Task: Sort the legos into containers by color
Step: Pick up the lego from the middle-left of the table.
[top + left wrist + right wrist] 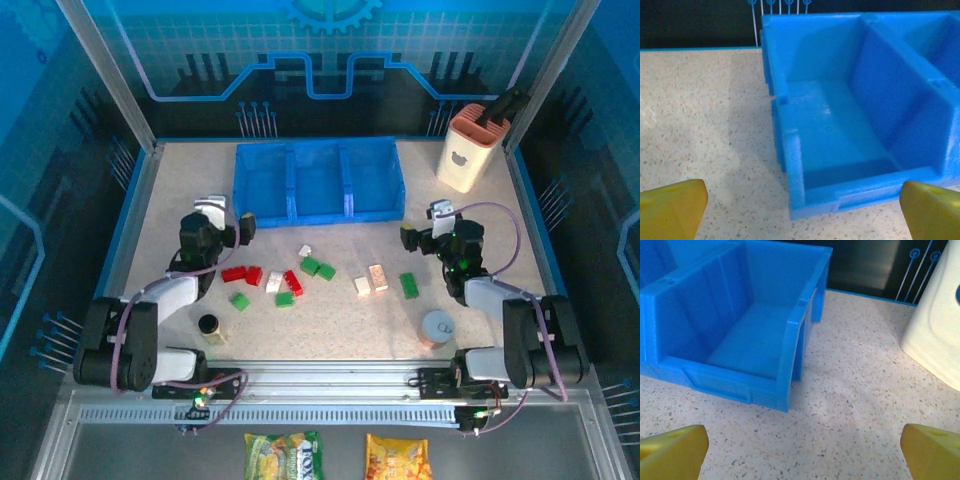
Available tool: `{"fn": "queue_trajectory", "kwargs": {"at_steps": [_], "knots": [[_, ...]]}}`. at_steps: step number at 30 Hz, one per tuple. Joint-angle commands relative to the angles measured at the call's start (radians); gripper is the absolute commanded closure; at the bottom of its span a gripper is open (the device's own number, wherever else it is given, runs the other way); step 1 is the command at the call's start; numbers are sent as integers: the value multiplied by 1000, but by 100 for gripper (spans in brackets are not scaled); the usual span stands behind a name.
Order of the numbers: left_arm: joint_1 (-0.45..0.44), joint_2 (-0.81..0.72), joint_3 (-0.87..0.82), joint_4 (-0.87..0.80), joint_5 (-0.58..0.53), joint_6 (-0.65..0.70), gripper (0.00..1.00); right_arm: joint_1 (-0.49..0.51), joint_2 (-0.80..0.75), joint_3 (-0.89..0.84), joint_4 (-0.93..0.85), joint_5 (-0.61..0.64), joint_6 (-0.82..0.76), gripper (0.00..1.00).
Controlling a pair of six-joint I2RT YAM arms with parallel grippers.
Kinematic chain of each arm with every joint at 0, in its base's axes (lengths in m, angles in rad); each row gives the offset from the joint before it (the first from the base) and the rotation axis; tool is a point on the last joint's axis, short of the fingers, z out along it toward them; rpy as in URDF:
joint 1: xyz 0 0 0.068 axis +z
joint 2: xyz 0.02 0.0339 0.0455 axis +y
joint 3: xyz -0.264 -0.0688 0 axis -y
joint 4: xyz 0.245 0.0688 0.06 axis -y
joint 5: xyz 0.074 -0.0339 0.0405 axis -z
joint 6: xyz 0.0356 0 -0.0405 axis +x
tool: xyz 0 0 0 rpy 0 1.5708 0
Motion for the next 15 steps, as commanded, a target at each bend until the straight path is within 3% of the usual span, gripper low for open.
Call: {"fn": "queue_trajectory", "kwargs": {"at_steps": [1, 7, 15], "knots": [[-41, -77, 87, -262, -135, -17, 1, 44, -65, 58, -203, 94, 23, 0], [-76, -181, 216, -674, -150, -209, 1, 108, -158, 141, -489, 197, 57, 0], [-117, -167, 369, -1100, -43, -336, 8, 132, -250, 248, -803, 172, 250, 4]]}}
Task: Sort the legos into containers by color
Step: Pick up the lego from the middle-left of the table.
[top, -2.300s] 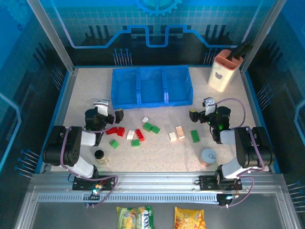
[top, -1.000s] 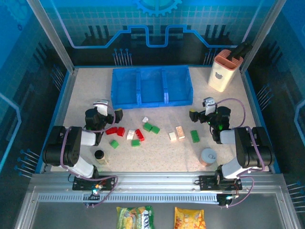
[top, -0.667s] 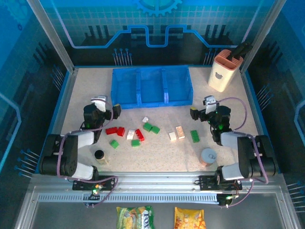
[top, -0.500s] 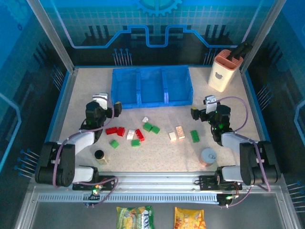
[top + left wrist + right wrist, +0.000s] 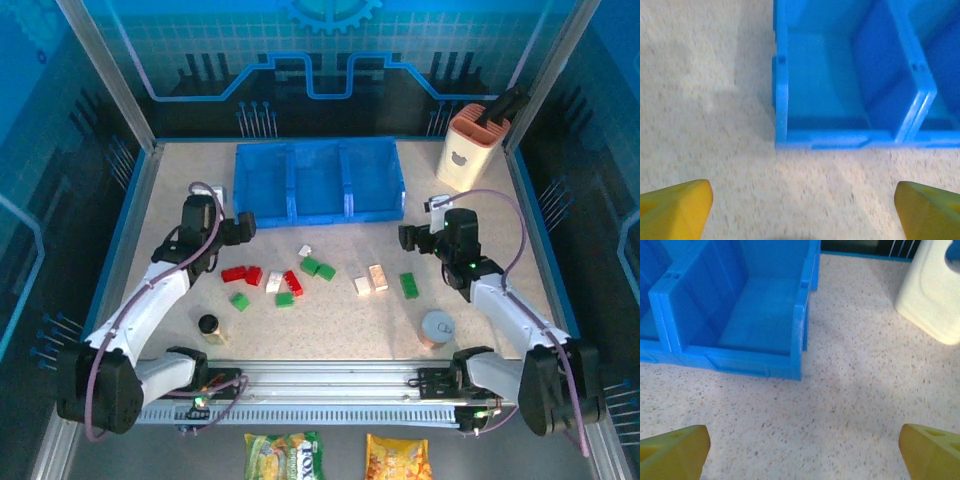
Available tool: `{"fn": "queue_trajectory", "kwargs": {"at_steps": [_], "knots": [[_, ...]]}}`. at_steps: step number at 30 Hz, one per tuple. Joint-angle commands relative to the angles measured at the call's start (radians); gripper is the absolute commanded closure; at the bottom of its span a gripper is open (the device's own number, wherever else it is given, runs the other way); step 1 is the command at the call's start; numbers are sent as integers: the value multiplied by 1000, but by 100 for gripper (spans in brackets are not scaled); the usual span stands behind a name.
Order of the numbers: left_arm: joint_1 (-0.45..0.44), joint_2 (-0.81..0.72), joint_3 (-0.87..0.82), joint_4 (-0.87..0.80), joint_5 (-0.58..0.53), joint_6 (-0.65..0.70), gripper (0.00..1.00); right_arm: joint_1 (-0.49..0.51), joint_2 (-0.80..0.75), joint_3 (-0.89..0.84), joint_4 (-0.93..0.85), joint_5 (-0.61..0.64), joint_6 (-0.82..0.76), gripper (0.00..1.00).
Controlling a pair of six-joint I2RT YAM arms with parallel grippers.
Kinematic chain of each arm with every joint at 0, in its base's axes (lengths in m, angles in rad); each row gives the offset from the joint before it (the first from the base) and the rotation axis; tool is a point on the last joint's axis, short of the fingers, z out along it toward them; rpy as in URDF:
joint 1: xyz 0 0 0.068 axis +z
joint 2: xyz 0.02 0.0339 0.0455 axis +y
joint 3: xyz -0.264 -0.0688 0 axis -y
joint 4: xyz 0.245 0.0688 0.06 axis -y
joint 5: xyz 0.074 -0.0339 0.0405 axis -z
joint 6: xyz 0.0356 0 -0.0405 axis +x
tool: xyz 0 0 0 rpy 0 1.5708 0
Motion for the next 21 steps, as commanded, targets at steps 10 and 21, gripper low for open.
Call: {"fn": "queue_trajectory", "kwargs": {"at_steps": [10, 21], "knots": [[-94, 50, 115, -498, 204, -72, 24, 54, -77, 147, -397, -10, 155, 8], [-169, 137, 105, -540, 138, -110, 40, 68, -134, 158, -481, 55, 173, 8]]}}
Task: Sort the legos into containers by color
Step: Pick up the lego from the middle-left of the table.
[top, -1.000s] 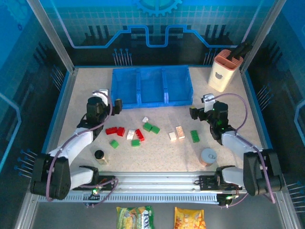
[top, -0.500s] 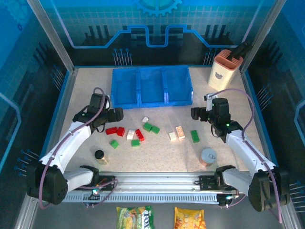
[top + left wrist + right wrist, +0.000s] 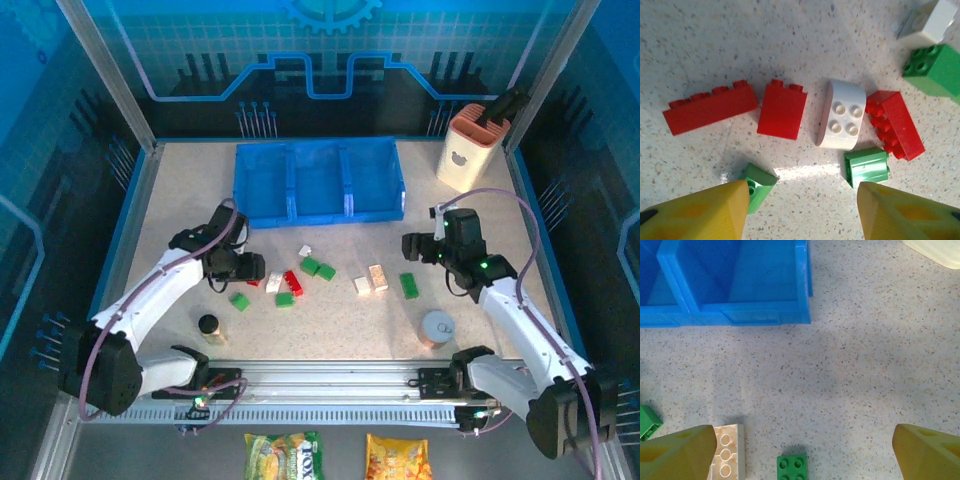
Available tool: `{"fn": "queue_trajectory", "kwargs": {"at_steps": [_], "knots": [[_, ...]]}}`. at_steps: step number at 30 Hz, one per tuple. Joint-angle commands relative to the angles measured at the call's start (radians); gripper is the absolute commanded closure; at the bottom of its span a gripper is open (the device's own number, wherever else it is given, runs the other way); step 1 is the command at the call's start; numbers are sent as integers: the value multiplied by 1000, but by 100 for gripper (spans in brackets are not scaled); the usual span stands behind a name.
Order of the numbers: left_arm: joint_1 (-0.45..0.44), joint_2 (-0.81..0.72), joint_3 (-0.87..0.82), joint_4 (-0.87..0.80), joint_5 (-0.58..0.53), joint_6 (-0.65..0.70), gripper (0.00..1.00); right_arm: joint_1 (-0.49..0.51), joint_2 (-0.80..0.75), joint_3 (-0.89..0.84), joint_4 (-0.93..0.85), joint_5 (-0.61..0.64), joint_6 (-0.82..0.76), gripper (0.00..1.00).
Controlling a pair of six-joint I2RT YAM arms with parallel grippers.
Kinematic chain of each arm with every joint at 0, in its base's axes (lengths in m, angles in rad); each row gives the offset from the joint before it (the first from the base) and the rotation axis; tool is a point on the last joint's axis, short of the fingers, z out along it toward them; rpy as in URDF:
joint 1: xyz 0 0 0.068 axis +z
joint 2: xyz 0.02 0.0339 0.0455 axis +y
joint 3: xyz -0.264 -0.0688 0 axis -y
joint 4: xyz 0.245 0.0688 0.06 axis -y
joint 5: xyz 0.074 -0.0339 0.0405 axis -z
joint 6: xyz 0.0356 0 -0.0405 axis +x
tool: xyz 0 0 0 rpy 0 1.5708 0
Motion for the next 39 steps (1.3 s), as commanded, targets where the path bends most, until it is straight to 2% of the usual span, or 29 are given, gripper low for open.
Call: {"fn": "queue_trajectory", "kwargs": {"at_steps": [1, 22, 33, 39], "knots": [[-20, 35, 16, -31, -22, -16, 40, 13, -23, 36, -60, 29, 19, 8], [-25, 275, 52, 52, -80, 26, 39, 16, -76, 45, -114, 30, 50, 9], [-24, 345, 85, 74, -110, 40, 46, 16, -96, 69, -146, 26, 40, 10], [-25, 360, 98, 73, -114, 44, 53, 19, -104, 84, -167, 15, 43, 10]]}}
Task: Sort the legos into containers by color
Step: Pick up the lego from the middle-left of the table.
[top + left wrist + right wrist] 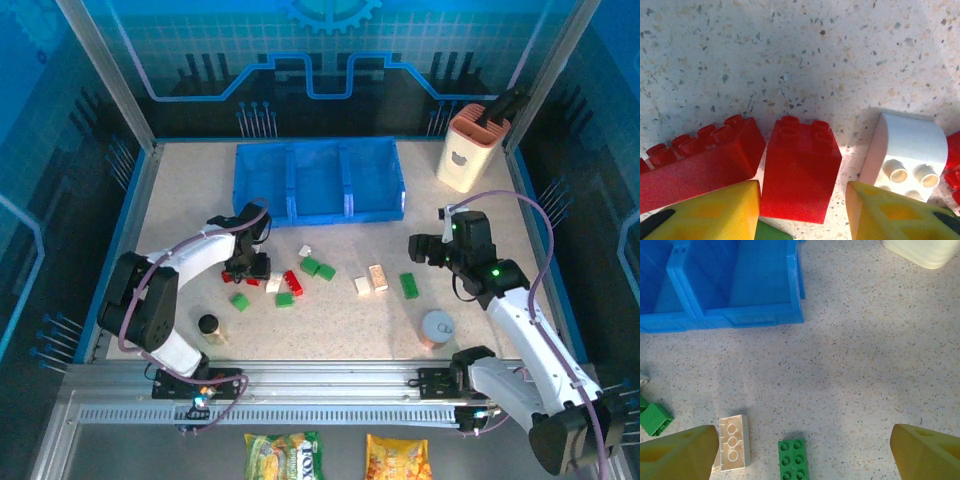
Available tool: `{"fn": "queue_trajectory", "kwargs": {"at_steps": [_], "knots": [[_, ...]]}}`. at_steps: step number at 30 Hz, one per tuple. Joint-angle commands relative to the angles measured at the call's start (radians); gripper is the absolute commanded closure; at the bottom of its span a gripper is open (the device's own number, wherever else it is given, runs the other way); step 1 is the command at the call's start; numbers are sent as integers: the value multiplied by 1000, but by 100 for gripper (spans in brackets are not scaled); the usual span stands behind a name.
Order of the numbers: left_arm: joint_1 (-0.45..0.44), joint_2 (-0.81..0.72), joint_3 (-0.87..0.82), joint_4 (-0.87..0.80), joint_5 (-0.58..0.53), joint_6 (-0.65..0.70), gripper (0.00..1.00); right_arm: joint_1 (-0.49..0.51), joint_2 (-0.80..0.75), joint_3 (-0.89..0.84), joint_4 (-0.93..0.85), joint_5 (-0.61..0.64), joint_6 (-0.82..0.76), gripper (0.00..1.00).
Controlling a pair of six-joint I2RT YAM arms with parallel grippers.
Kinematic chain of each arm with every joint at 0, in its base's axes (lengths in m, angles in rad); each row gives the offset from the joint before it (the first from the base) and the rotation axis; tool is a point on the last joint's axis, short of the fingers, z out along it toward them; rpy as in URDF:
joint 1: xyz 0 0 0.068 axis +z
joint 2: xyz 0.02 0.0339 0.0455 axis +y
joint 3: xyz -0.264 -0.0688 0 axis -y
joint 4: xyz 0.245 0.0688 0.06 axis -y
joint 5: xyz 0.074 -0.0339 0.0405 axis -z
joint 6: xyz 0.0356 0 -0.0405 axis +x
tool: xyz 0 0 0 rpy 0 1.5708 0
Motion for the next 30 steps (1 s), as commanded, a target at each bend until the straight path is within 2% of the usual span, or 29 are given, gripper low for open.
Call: {"fn": "queue_trajectory", "kwargs": {"at_steps": [1, 20, 30], "knots": [[-7, 10, 29, -8, -15, 18, 53, 17, -16, 37, -39, -6, 7, 10], [-19, 30, 54, -19, -47, 26, 65, 20, -40, 47, -61, 25, -11, 11], [-75, -47, 207, -79, -7, -15, 67, 22, -47, 55, -71, 25, -12, 11]]}}
